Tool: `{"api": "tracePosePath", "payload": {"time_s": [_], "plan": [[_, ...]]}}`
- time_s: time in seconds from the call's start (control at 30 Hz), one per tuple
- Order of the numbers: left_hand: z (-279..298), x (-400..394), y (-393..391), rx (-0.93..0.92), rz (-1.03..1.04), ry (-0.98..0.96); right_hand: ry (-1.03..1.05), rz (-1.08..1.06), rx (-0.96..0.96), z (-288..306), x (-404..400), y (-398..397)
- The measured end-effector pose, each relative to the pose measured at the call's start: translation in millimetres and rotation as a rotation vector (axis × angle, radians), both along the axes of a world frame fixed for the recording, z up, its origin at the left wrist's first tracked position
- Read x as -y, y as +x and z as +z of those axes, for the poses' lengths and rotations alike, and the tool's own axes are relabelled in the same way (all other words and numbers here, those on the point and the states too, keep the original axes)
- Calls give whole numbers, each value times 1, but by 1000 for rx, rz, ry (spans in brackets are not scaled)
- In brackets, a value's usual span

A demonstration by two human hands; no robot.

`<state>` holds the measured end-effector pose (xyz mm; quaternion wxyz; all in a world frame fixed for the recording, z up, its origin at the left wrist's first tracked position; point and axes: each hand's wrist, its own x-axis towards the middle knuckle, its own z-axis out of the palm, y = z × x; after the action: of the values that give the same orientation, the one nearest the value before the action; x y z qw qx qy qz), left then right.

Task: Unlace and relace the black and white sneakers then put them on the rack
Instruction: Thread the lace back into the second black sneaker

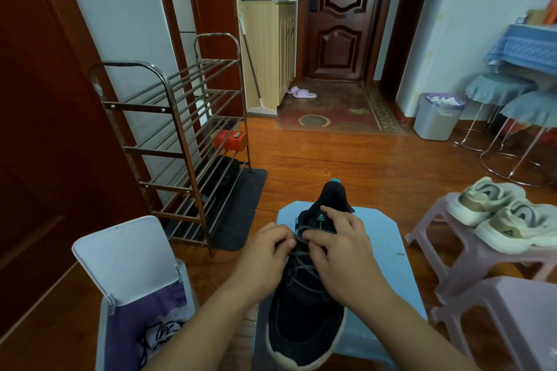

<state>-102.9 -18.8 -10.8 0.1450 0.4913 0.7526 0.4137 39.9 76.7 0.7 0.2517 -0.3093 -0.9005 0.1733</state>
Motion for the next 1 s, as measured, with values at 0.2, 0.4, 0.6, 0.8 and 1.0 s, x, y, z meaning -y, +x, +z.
{"api": "tracePosePath", "payload": {"time_s": [0.2, 0.4, 0.6, 0.8, 1.0], "plan": [[-4, 0, 2, 10, -56, 99, -40, -14, 77, 13, 0, -3], [-6, 2, -5, -77, -159, 114, -78, -33, -180, 7, 2, 0], [-9, 3, 3, -115, -140, 148, 24, 33, -187, -5, 2, 6], [-11, 5, 8, -37, -73, 152, 164, 61, -88, -5, 9, 8], [-1, 9, 14, -100, -83, 76, 123, 23, -143, -1, 12, 8]]}}
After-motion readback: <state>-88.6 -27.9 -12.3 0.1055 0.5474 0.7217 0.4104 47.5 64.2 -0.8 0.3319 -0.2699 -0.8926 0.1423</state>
